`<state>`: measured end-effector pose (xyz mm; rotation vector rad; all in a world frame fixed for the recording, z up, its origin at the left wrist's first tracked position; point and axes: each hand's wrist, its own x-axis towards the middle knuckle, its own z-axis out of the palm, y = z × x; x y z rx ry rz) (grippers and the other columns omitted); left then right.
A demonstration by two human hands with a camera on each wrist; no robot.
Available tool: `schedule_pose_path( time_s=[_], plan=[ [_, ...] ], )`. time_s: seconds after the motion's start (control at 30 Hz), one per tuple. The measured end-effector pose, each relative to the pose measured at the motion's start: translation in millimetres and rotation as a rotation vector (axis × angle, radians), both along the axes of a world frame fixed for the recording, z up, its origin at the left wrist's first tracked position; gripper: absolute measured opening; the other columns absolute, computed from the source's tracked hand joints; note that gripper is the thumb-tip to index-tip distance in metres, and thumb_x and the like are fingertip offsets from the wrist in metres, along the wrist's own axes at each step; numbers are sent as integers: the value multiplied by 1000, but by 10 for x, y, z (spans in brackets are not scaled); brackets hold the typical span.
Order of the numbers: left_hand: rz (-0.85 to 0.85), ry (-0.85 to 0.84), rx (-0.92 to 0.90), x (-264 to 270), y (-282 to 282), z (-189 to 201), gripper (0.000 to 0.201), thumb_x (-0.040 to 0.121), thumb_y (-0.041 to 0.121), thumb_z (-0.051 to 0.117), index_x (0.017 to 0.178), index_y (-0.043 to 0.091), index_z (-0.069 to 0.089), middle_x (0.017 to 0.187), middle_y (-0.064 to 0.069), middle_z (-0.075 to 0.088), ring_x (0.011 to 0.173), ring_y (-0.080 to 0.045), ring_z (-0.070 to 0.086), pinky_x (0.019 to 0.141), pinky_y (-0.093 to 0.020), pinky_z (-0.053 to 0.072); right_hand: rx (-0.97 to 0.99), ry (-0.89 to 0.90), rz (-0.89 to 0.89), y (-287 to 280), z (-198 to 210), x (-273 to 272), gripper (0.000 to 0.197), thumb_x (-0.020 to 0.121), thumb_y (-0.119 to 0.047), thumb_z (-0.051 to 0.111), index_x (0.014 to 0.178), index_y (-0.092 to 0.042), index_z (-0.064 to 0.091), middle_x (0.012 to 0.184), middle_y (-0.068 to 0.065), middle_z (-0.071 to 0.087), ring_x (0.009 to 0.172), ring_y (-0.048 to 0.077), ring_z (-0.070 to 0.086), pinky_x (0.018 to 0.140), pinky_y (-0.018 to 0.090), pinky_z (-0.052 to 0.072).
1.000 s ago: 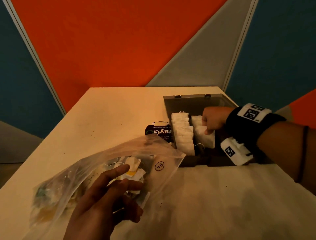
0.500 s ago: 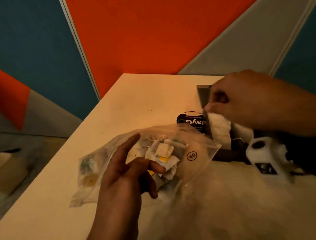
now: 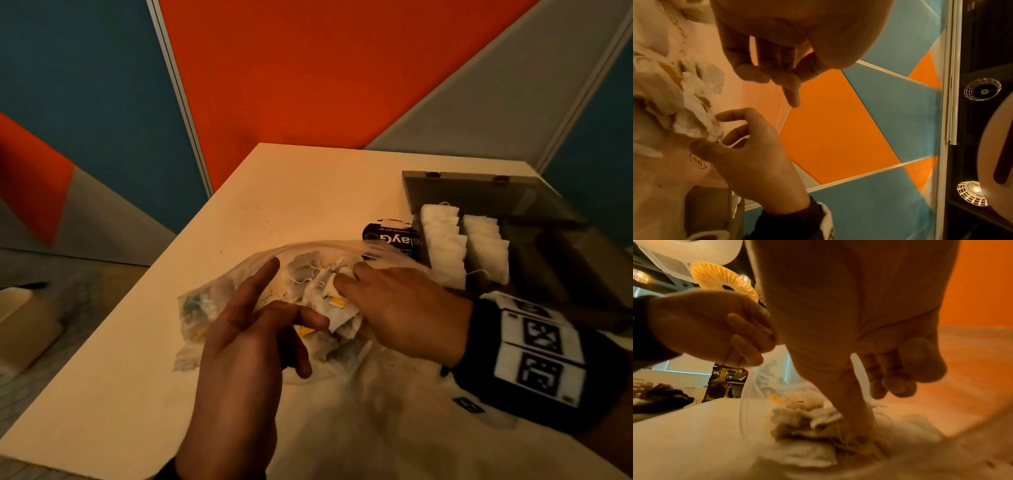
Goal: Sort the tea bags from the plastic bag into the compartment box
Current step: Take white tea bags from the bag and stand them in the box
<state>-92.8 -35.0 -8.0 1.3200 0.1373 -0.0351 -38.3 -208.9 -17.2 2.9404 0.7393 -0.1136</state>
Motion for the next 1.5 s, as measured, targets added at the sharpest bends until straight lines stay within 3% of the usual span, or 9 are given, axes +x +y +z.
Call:
schedule_pose_path(
  time_s=[0.3, 0.5, 0.73, 0.83, 0.93, 1.07, 1.2, 1.33, 1.5],
  plan=[
    [5, 29, 17, 22, 84, -105, 34, 94, 1, 48, 112, 22, 68, 71, -17, 70, 53, -27, 48, 52, -35, 40, 521, 0, -217, -23, 3, 191, 8, 92, -26, 59, 88, -24, 65, 92, -3, 62, 88, 15, 57, 81, 37, 48],
    [21, 37, 92, 105, -34, -223, 37, 88, -1, 57, 99, 31, 73, 91, -3, 67, 81, -20, 62, 63, -36, 46, 861, 199, -343, 28, 106, 151, 12, 92, -28, 63, 89, -20, 71, 89, 0, 67, 84, 14, 61, 84, 36, 50],
    [103, -34, 180, 179, -143, -328, 28, 91, 29, 62, 114, 45, 59, 123, 12, 56, 111, -15, 56, 80, -32, 49, 1171, 446, -454, 47, 180, 84, 13, 94, -22, 62, 85, -18, 70, 77, 4, 65, 55, 10, 49, 47, 19, 38],
    [60, -91, 231, 222, -147, -404, 28, 88, 49, 60, 112, 36, 65, 116, 8, 66, 104, -10, 63, 86, -30, 54, 1200, 477, -466, 41, 161, 91, 12, 93, -21, 62, 84, -18, 69, 75, 4, 64, 55, 11, 48, 45, 17, 36],
    [69, -69, 156, 262, -135, -401, 25, 94, 27, 58, 87, 8, 73, 72, 2, 72, 60, 2, 64, 52, -12, 48, 1210, 494, -491, 73, 112, 97, 6, 92, -15, 64, 90, -19, 68, 75, 4, 62, 56, 11, 49, 45, 18, 35],
    [134, -74, 173, 270, -136, -420, 23, 94, 20, 58, 78, 18, 75, 62, 5, 69, 52, 1, 60, 45, -11, 44, 1139, 575, -444, 93, 66, 92, 45, 79, -2, 69, 112, -32, 63, 95, -4, 66, 73, 6, 57, 47, 12, 41],
    [161, -98, 142, 275, -151, -399, 24, 94, 20, 59, 77, 24, 75, 64, 10, 71, 55, 2, 61, 50, -15, 47, 1163, 645, -402, 178, -13, 121, 39, 76, -20, 79, 113, -28, 68, 101, -7, 73, 96, 11, 67, 84, 29, 57],
    [209, -92, 143, 291, -119, -415, 18, 93, 27, 60, 86, 28, 78, 78, 9, 74, 74, -15, 64, 70, -34, 49, 1248, 515, -525, 182, -33, 217, 8, 84, -22, 74, 90, -20, 70, 71, -7, 65, 56, 1, 57, 50, 15, 43],
    [212, -88, 114, 272, -105, -377, 19, 93, 24, 61, 89, 34, 76, 88, 20, 74, 84, -15, 65, 68, -30, 47, 1203, 463, -593, 109, -60, 239, 10, 87, -24, 70, 79, -20, 68, 73, 4, 56, 56, 13, 48, 44, 21, 33]
  ],
)
